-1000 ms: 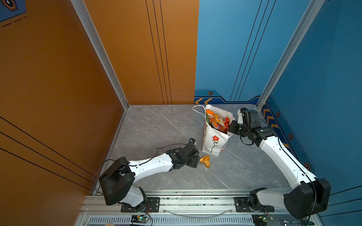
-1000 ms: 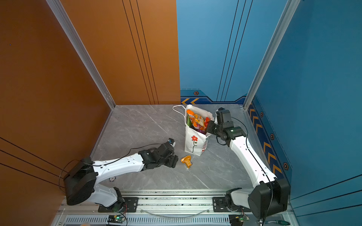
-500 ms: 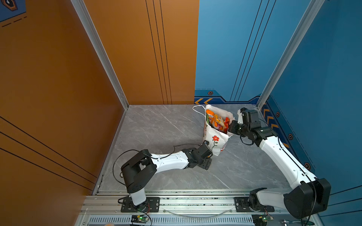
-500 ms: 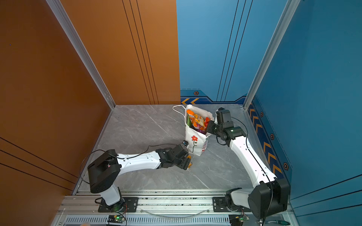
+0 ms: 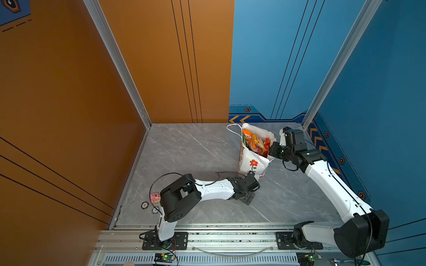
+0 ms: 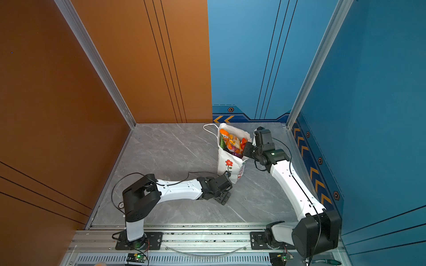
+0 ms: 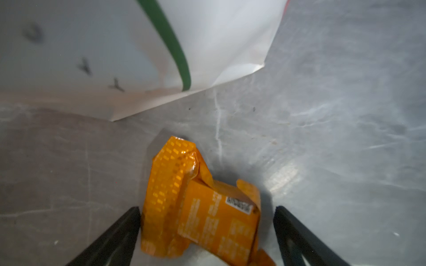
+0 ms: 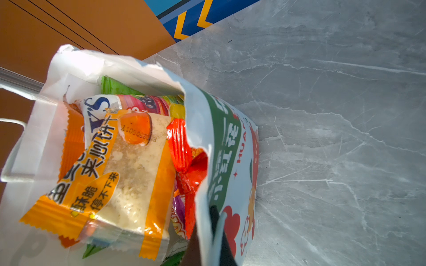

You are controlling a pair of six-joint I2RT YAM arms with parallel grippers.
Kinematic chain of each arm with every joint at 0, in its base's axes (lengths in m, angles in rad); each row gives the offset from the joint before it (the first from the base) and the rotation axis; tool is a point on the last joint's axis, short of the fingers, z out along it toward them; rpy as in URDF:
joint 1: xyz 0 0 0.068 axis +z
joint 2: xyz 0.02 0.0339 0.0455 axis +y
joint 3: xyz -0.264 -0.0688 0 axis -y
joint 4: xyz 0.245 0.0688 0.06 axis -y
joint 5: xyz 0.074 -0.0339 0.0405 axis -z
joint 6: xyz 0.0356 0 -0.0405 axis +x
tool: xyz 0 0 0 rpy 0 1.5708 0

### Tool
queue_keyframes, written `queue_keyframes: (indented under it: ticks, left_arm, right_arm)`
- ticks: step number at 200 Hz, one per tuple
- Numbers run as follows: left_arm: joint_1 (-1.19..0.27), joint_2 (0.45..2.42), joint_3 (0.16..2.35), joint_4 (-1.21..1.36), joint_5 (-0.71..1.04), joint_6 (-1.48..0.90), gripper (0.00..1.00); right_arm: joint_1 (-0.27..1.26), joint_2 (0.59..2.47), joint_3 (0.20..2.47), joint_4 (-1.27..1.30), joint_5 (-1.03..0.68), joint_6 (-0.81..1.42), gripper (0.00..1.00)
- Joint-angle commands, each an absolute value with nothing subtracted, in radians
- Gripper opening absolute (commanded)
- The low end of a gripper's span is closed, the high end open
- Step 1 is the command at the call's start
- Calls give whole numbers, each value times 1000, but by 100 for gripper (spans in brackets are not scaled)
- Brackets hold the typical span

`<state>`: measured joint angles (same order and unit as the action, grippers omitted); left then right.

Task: Place the snacks into the paper bag
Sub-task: 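Close the left gripper on the small orange pack, then lift the small orange pack with the left gripper over the paper bag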

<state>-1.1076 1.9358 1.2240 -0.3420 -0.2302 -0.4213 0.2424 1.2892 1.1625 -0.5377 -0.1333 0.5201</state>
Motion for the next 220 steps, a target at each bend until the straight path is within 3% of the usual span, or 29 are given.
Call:
queue_keyframes:
  ticks: [1, 16, 21, 91, 132, 220]
  left_arm:
    - [-1125, 1970, 1271, -424, -286, -401, 89]
    - [-1132, 1987, 1291, -448, -295, -399, 88]
    - [-1132, 1990, 1295, -452, -298, -399, 82]
    - [-1132, 1992, 1298, -462, -307, -402, 63]
    - [-1133, 1984, 1292, -460, -278, -390, 39]
    - [-1127, 1881, 1159, -368, -268, -420, 16]
  right_arm:
    - [258, 1286, 1135, -611, -146, 502, 5]
    - [259, 1286, 1133, -611, -147, 502, 6]
    - [258, 1288, 1132, -611, -149, 502, 6]
    - [258, 1290, 1141, -614, -150, 500, 6]
    - [260, 1291, 1146, -617, -150, 500, 6]
    - [260, 1288, 1136, -614, -145, 499, 6]
